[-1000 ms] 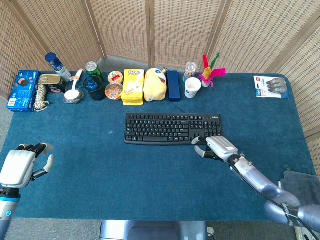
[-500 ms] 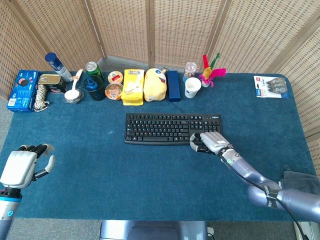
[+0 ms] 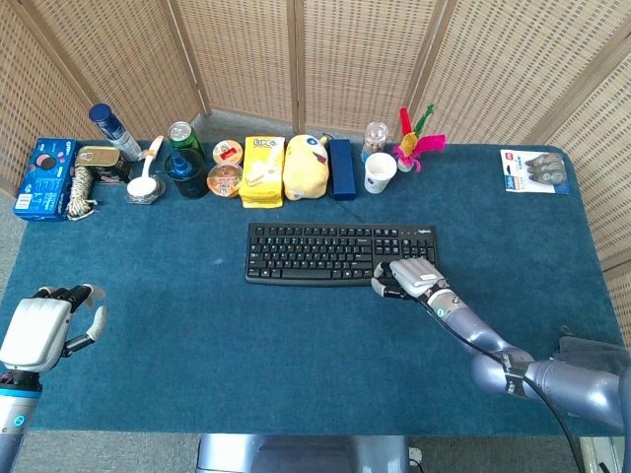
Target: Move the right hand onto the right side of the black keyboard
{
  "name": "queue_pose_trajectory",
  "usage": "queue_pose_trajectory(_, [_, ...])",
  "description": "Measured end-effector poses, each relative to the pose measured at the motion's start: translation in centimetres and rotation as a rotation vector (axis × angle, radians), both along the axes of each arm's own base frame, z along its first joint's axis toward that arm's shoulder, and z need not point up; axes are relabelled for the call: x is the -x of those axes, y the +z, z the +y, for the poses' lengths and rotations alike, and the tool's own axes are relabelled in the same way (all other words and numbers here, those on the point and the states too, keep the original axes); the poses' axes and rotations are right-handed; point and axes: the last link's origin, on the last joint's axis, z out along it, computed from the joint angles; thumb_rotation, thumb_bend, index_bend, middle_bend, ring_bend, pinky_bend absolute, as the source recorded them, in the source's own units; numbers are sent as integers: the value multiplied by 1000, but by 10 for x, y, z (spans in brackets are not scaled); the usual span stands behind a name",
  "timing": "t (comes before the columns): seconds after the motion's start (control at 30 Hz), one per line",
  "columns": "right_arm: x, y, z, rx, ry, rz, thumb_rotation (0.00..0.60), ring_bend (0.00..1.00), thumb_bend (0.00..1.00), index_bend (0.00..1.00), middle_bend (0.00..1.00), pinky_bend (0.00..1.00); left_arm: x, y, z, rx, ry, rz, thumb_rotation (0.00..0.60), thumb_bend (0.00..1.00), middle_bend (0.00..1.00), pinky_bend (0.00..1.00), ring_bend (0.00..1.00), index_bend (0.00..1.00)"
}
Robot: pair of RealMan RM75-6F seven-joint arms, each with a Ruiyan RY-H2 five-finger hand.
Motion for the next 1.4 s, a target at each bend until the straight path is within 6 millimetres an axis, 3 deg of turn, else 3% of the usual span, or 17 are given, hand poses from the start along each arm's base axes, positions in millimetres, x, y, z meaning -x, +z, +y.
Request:
queue_pose_trajectory(1.0, [-1, -5, -1, 13, -4, 60, 0, 1000, 534, 249, 981, 1000, 6, -2, -1, -2, 6, -10, 38, 426, 506, 413, 524, 397])
queue_pose_trajectory(1.17, [-10, 6, 0, 45, 10, 32, 0, 1000, 533, 250, 956, 1000, 7, -1, -1, -6, 7, -13, 37, 426, 506, 413, 524, 398])
queue_pose_trajectory(1.4, [-13, 34, 8, 111, 18, -11, 0, 981, 529, 242, 831, 955, 10, -3, -5, -1, 17, -22, 37, 426, 506, 413, 524, 397])
